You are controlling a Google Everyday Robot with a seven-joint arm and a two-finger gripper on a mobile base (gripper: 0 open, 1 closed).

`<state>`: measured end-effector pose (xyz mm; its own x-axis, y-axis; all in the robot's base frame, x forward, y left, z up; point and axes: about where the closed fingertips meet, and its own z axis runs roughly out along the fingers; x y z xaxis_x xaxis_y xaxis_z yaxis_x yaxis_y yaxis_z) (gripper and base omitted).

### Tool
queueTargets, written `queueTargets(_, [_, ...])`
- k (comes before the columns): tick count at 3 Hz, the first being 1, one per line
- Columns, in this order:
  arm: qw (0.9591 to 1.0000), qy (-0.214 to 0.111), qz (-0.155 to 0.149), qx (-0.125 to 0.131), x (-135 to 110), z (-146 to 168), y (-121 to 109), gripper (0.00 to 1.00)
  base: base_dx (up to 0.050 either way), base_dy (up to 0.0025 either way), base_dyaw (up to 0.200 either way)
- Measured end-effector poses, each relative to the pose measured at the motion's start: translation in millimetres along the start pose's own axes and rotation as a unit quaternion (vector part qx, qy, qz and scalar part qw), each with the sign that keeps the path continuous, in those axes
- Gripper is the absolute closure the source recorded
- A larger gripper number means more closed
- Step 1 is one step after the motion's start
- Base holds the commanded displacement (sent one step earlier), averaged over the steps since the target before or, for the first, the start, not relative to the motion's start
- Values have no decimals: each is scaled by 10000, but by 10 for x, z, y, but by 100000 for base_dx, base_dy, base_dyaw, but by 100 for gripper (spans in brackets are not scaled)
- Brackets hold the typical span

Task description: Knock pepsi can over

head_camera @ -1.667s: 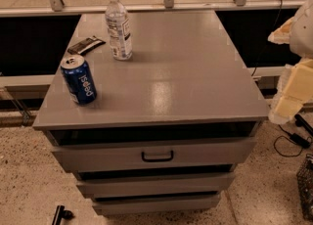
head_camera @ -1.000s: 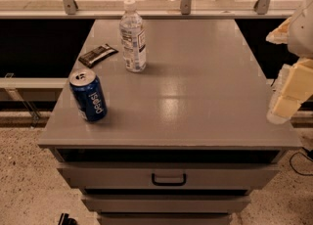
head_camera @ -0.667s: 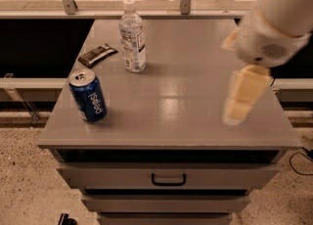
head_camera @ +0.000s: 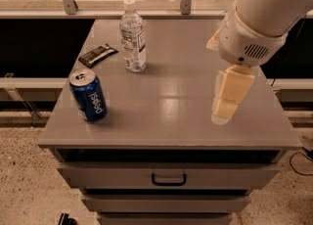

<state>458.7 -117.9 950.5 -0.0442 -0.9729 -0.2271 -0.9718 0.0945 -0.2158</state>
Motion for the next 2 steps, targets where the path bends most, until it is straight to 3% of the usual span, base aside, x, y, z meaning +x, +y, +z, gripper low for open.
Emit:
queueTargets(1, [9982, -312, -515, -23, -388, 134, -147, 0, 0, 0, 0])
queueTargets(2, [9892, -664, -1304, -29, -1109, 316, -349, 0, 0, 0, 0])
